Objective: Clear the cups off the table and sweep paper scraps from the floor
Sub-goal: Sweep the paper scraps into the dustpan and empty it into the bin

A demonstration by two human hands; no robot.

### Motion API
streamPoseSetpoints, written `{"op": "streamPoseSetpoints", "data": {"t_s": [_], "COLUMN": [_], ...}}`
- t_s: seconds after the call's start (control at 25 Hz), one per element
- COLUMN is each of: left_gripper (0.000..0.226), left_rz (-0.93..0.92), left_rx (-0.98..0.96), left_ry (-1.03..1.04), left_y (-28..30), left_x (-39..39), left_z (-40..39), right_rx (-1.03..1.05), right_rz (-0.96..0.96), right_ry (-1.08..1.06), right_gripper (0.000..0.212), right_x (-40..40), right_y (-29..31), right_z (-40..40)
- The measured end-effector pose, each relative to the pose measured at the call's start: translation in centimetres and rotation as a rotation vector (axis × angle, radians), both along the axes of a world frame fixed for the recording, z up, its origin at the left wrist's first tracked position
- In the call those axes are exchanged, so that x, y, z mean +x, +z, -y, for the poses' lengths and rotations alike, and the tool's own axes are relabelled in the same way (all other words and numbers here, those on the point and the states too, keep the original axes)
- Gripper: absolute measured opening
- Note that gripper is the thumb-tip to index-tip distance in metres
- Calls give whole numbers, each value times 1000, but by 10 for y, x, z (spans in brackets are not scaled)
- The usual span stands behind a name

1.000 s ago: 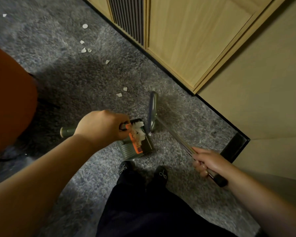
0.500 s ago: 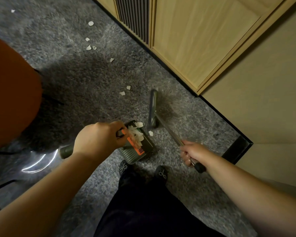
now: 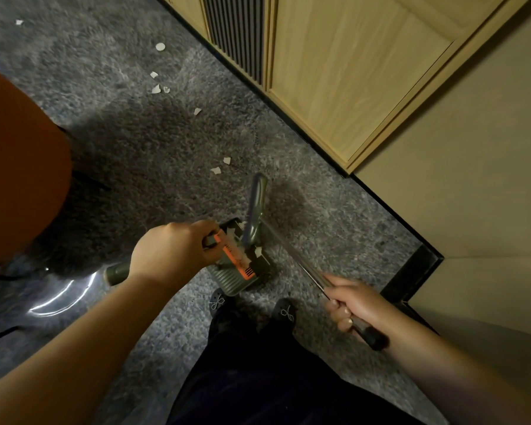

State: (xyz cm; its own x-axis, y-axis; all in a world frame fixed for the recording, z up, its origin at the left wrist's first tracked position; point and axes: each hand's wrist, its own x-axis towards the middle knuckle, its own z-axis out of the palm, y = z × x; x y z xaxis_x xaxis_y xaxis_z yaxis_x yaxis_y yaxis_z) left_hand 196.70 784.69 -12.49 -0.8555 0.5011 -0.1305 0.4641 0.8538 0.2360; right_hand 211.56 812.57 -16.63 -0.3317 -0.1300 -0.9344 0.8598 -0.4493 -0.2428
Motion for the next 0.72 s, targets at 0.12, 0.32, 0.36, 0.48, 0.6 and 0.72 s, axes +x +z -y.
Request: {"op": "streamPoseSetpoints", "data": {"t_s": [0.12,0.32,0.36,0.48,0.6,0.72], "left_gripper": [18,22,22,23,24,21], "left_rz": [-9,20,25,27,22,10], "left_rx": [6,-56,-60,-68,-52,-27], "left_ry": [2,0,6,17,14,13], "left_y": [-1,-2,-3,-2,-2,-4], "left_x": [2,3,4,5,5,5], "left_z": [0,-5,-5,-4,-3,1], "right_rx": [133,287,277,214,230,188], "right_rz": [-19,17,23,30,5,9], "right_ry": [61,179,199,225,278,189], "right_gripper": [41,32,28,21,36,34], "right_x": [1,-16,-18,-16,-5,2], "right_y": [4,-22,-28,-34,-29,-12], "right_z": [-1,16,19,30,32,28]}}
